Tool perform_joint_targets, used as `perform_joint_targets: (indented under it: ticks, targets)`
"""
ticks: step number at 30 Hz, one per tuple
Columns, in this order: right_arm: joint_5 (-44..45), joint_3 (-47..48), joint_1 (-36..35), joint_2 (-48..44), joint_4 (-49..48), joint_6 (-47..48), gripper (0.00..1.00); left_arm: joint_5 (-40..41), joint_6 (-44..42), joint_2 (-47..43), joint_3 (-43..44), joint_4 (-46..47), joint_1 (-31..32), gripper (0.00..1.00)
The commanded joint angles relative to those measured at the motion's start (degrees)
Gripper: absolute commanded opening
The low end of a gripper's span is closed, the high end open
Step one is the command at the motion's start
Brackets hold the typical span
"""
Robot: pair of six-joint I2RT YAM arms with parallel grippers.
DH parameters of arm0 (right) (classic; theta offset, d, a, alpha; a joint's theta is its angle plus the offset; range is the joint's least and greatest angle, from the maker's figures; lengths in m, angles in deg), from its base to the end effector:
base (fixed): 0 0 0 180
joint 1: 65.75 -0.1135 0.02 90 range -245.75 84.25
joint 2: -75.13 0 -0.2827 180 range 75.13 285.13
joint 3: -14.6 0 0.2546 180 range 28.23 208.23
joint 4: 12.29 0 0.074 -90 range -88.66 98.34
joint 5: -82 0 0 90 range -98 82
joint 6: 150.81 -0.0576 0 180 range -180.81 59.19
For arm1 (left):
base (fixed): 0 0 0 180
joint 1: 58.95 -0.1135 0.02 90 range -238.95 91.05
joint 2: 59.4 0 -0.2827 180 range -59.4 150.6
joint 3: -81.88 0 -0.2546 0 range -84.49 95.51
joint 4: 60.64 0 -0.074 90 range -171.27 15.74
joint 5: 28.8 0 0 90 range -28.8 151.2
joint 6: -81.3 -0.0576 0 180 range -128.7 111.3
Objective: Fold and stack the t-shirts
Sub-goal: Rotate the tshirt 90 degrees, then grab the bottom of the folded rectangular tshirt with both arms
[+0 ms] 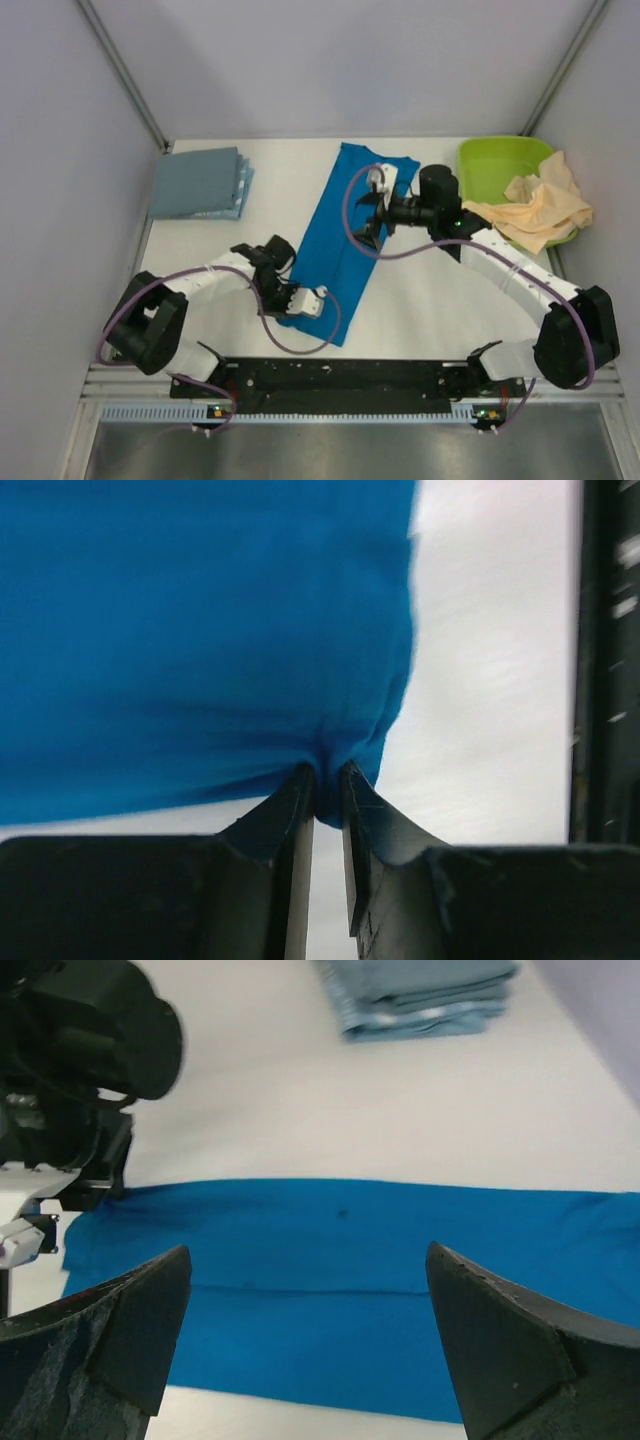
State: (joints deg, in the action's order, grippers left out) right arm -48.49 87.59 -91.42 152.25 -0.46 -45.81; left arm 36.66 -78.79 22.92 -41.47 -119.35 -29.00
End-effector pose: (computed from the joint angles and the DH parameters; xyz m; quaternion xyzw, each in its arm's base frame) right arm 0.2760 0.1741 0.3384 -0.4557 0.6300 0.3276 0.5368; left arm 0.1822 -0.1326 0.1576 0.7546 0.6191 -0.1829 0.1178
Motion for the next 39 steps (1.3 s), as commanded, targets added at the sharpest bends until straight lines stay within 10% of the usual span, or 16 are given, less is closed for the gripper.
perform_joint_targets:
  ticks: [1,13,18,21,29,33,39]
  targets:
    - [-9.0,-4.1,-4.4,-7.4,14.1,20.0,0.98,-5.7,7.3,1.0,3.2,-10.2,16.4,0.22]
    - [9.7,-18.2,-30.0,-17.6,37.4,33.5,0.9,3.9,11.6,-16.2,-2.2,-6.8,19.3,0.61]
    - [11.0,-26.6,-41.6,-18.5,35.0,36.4,0.76,-2.4,7.9,-21.0,-6.7,3.3,24.5,0.68]
    - [13.9,-30.3,-44.1,-19.1,27.0,36.1,0.49,-2.9,5.6,-22.8,-11.8,9.3,26.7,0.69]
    - [18.8,-30.4,-46.8,-11.2,20.4,34.7,0.48,3.7,3.0,-19.7,-16.9,19.3,27.7,0.68]
    - [19.7,-30.0,-48.4,-7.8,19.9,34.1,0.45,4.8,5.4,-15.5,-16.0,19.2,27.7,0.55]
    - [20.5,-30.3,-50.8,-6.0,20.9,34.7,0.08,4.2,11.5,-14.2,-12.8,13.7,27.6,0.0]
